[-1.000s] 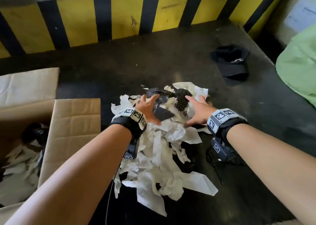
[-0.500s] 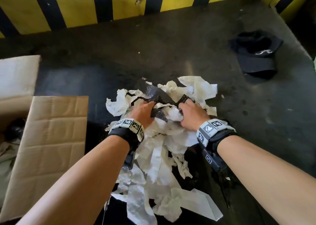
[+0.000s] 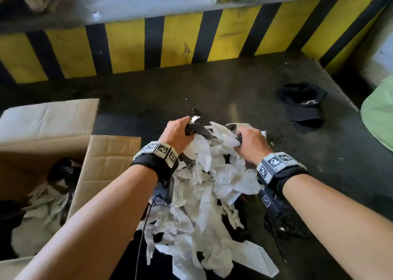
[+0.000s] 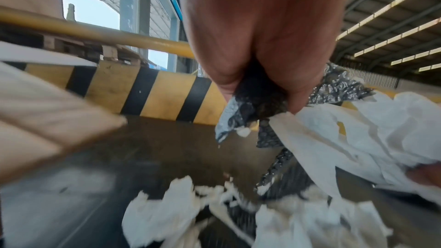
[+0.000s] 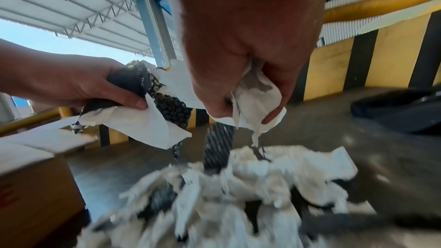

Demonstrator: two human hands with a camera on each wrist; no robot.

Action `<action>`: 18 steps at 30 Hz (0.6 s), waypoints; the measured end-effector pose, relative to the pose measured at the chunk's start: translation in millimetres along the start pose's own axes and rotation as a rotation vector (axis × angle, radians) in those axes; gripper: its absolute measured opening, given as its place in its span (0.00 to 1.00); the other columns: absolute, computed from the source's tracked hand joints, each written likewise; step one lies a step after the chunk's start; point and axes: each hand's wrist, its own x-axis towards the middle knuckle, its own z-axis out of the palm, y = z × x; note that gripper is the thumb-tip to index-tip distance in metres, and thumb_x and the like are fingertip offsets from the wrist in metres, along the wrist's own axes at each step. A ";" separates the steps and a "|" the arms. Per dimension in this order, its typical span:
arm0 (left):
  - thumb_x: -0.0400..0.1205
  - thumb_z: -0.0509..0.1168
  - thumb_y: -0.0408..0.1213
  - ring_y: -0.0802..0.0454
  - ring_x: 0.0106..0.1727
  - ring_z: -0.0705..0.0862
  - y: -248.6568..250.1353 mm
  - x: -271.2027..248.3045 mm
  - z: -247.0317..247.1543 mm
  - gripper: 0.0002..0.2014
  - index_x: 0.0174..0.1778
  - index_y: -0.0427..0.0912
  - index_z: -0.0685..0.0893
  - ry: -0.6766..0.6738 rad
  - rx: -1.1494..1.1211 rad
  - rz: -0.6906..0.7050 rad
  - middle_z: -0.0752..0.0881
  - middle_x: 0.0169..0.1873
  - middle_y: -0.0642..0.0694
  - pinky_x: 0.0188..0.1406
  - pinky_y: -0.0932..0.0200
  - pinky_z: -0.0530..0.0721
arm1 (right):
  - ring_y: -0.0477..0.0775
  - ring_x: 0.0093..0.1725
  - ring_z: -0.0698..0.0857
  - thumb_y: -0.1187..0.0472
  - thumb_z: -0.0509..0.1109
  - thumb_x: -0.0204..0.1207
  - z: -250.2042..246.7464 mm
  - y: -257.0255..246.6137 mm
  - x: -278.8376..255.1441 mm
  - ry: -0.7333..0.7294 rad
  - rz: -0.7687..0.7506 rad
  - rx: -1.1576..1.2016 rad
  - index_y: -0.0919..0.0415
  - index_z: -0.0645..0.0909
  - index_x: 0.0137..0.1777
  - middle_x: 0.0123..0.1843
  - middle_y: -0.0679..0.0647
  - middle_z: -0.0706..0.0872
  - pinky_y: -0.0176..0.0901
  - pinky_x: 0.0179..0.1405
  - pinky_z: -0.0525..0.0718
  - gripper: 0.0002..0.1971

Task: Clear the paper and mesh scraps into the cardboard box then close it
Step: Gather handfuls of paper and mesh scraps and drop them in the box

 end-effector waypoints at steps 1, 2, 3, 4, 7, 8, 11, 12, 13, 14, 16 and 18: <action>0.76 0.70 0.37 0.43 0.39 0.84 5.2 -3.0 -14.5 0.06 0.42 0.44 0.78 0.024 -0.009 0.019 0.85 0.37 0.47 0.35 0.55 0.78 | 0.62 0.47 0.83 0.62 0.76 0.68 -9.5 -9.2 -3.0 0.025 -0.005 0.009 0.58 0.79 0.45 0.45 0.57 0.84 0.44 0.40 0.74 0.10; 0.76 0.70 0.36 0.43 0.39 0.84 7.6 -5.6 -28.6 0.06 0.42 0.43 0.79 0.051 -0.012 0.043 0.85 0.37 0.46 0.35 0.56 0.76 | 0.62 0.44 0.82 0.61 0.76 0.68 -19.3 -20.3 -6.5 0.049 -0.010 0.020 0.57 0.76 0.43 0.42 0.56 0.81 0.44 0.38 0.72 0.10; 0.76 0.70 0.36 0.42 0.39 0.84 11.6 -10.2 -45.2 0.06 0.43 0.41 0.79 0.074 -0.010 0.062 0.85 0.37 0.45 0.36 0.56 0.75 | 0.62 0.42 0.80 0.60 0.76 0.69 -28.2 -32.6 -9.9 0.075 -0.020 0.028 0.55 0.74 0.41 0.40 0.55 0.79 0.44 0.37 0.71 0.11; 0.76 0.70 0.35 0.41 0.40 0.84 13.6 -15.1 -61.8 0.06 0.44 0.39 0.80 0.101 -0.007 0.090 0.85 0.37 0.44 0.36 0.55 0.76 | 0.61 0.40 0.79 0.60 0.76 0.69 -35.9 -45.9 -13.1 0.106 -0.038 0.032 0.54 0.73 0.41 0.39 0.54 0.78 0.43 0.36 0.69 0.12; 0.77 0.70 0.36 0.40 0.42 0.84 10.5 -35.5 -114.3 0.08 0.47 0.37 0.82 0.173 0.011 0.120 0.87 0.41 0.41 0.41 0.51 0.80 | 0.59 0.39 0.77 0.59 0.77 0.69 -53.7 -95.7 -23.8 0.160 -0.110 0.050 0.55 0.74 0.40 0.39 0.54 0.78 0.43 0.36 0.69 0.12; 0.78 0.70 0.36 0.41 0.43 0.84 5.1 -43.7 -132.1 0.08 0.48 0.37 0.82 0.194 0.014 0.120 0.87 0.41 0.41 0.41 0.52 0.79 | 0.59 0.39 0.78 0.58 0.77 0.69 -56.6 -115.3 -27.2 0.167 -0.128 0.060 0.54 0.74 0.40 0.39 0.54 0.79 0.44 0.35 0.71 0.12; 0.79 0.70 0.37 0.45 0.42 0.82 -21.8 -73.2 -183.3 0.08 0.51 0.38 0.83 0.241 0.023 0.086 0.85 0.41 0.45 0.40 0.57 0.74 | 0.60 0.41 0.81 0.55 0.76 0.68 -55.7 -180.1 -39.0 0.161 -0.185 0.089 0.52 0.74 0.40 0.41 0.54 0.82 0.49 0.37 0.80 0.11; 0.79 0.70 0.37 0.46 0.42 0.83 -34.5 -84.6 -199.8 0.09 0.52 0.38 0.83 0.255 0.029 0.074 0.85 0.41 0.46 0.40 0.58 0.75 | 0.60 0.41 0.81 0.55 0.76 0.69 -51.7 -202.7 -42.8 0.156 -0.209 0.103 0.53 0.75 0.40 0.42 0.55 0.83 0.48 0.36 0.79 0.11; 0.79 0.70 0.37 0.46 0.41 0.83 -48.5 -97.0 -215.8 0.09 0.52 0.39 0.83 0.268 0.041 0.060 0.85 0.41 0.46 0.39 0.58 0.76 | 0.59 0.42 0.82 0.56 0.76 0.69 -45.7 -225.5 -46.8 0.148 -0.238 0.119 0.54 0.76 0.41 0.43 0.56 0.85 0.46 0.36 0.77 0.10; 0.79 0.70 0.37 0.46 0.41 0.83 -64.2 -110.0 -230.7 0.08 0.51 0.39 0.83 0.279 0.053 0.042 0.86 0.40 0.46 0.37 0.59 0.76 | 0.59 0.42 0.82 0.57 0.76 0.69 -38.5 -248.1 -50.9 0.140 -0.266 0.140 0.55 0.76 0.41 0.44 0.57 0.86 0.44 0.36 0.74 0.10; 0.78 0.69 0.36 0.44 0.38 0.84 -97.5 -137.4 -257.2 0.07 0.50 0.39 0.83 0.298 0.071 -0.004 0.85 0.38 0.46 0.30 0.61 0.75 | 0.60 0.44 0.84 0.58 0.76 0.69 -21.1 -292.3 -61.1 0.115 -0.313 0.189 0.54 0.76 0.40 0.44 0.58 0.87 0.43 0.36 0.72 0.10; 0.78 0.69 0.35 0.42 0.40 0.84 -133.6 -166.2 -279.7 0.07 0.51 0.40 0.83 0.315 0.099 -0.079 0.86 0.39 0.45 0.32 0.58 0.77 | 0.60 0.44 0.84 0.59 0.77 0.69 1.0 -333.0 -72.5 0.062 -0.343 0.238 0.54 0.75 0.40 0.44 0.57 0.88 0.42 0.35 0.73 0.10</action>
